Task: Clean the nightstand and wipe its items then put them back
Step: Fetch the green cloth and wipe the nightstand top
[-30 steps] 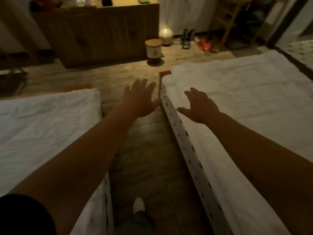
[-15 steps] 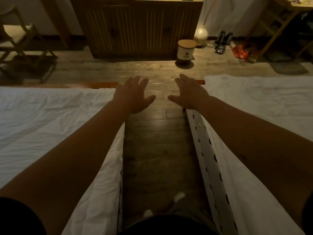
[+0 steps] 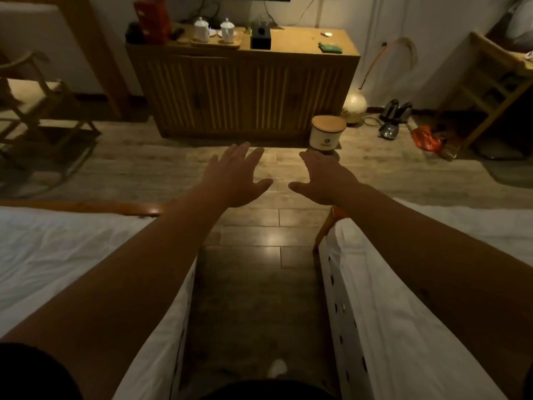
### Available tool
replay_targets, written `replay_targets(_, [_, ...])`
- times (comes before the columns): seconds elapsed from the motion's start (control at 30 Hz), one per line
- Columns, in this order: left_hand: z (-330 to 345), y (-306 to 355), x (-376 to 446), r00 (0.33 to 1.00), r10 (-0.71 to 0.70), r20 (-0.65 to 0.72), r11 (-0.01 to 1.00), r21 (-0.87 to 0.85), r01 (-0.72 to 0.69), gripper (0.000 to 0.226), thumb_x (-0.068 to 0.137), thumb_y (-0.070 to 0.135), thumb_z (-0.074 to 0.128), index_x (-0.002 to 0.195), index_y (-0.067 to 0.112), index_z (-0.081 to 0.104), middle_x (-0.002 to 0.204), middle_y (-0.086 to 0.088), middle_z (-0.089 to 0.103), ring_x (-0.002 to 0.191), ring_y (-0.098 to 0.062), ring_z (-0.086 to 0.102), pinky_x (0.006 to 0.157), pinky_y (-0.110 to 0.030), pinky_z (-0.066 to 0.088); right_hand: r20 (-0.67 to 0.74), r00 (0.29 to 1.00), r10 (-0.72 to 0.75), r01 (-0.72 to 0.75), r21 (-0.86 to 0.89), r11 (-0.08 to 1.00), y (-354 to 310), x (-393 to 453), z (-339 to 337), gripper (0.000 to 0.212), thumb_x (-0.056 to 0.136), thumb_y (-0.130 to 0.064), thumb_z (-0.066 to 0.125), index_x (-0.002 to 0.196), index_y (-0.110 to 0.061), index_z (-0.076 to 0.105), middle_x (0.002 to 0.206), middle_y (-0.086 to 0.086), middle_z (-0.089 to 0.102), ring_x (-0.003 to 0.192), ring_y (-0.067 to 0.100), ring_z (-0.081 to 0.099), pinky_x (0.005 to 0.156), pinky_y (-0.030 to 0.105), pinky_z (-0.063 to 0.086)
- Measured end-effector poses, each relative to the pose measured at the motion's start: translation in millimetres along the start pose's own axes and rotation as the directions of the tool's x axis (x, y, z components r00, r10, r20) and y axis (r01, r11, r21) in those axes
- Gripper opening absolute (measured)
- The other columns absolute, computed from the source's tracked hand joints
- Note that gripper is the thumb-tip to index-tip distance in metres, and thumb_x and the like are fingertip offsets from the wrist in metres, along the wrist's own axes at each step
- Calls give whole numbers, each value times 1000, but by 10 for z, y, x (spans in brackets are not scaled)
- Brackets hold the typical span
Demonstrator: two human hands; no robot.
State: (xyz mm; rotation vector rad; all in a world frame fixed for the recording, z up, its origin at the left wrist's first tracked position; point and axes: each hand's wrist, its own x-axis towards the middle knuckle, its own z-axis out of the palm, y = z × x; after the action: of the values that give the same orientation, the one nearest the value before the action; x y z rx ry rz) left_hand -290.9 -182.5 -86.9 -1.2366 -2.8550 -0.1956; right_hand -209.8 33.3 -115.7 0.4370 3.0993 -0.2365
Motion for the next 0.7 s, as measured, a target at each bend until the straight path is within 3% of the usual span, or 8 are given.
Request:
replay_targets(0.27, [111,-543,1774,1000,-1,-21,1000,-5,1,80,84,68,41,147,27,16,156,-7,17,143,-30,15,108,-60,22,-36,999,-15,15,-1,1000,492,1803,-167,90,76,-70,56,145,-20,27,150,6,34,134,30,37,102,48,39])
replay_targets(0.7, [266,-1791,4982,997,73,24,997,15,-73,80,84,68,42,148,28,15,157,-8,16,143,-30,14,109,-59,21,-56,993,99,-96,64,993,1056,4826,-125,79,77,-65,58,139,-22,34,139,4,47,121,29,49,92,47,47])
